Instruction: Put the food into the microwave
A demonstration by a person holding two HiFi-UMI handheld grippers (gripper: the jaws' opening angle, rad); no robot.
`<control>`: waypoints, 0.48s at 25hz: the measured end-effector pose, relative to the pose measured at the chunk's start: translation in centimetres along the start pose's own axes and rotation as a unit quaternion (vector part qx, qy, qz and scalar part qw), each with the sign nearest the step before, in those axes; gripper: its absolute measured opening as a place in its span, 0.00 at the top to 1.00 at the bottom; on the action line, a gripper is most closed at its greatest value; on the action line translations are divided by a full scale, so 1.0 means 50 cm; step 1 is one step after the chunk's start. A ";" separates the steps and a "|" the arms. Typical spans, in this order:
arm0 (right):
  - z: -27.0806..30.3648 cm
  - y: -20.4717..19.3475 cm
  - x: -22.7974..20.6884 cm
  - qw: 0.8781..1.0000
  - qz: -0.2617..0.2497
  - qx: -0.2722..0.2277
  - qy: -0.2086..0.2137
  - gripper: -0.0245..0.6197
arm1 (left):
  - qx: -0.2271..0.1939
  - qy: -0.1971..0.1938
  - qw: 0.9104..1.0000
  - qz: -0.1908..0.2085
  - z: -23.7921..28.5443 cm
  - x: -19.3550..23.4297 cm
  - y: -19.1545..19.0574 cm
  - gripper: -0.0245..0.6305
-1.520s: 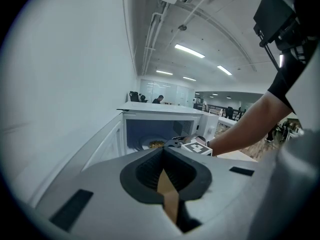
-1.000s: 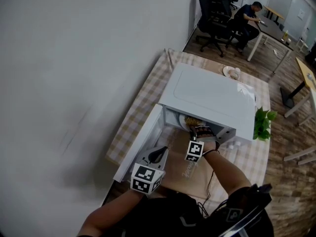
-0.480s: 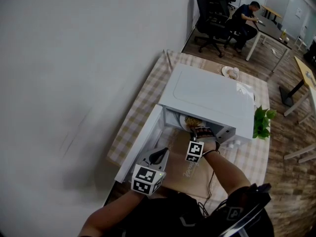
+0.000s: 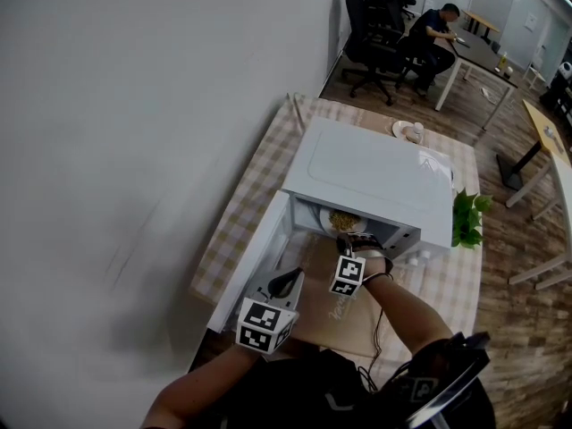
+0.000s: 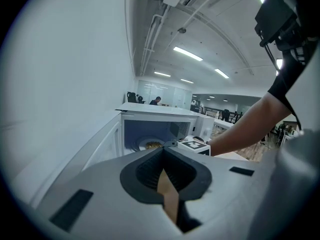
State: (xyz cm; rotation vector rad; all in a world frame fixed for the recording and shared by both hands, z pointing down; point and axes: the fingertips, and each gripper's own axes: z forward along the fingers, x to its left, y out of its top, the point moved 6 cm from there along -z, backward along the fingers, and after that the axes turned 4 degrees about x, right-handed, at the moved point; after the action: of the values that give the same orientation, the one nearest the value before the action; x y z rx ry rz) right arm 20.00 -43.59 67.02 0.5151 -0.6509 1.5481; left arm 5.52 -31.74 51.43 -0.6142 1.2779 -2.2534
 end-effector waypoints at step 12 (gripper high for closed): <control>0.032 -0.010 -0.037 0.999 0.045 0.001 0.000 0.92 | 0.005 0.018 1.000 -0.004 -0.008 0.023 -0.005 0.95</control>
State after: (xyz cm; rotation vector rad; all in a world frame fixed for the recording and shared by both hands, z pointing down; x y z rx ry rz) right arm 20.59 -46.04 67.01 0.4931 -0.6795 1.6331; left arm 4.33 -32.02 51.63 -0.5791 1.2837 -2.2863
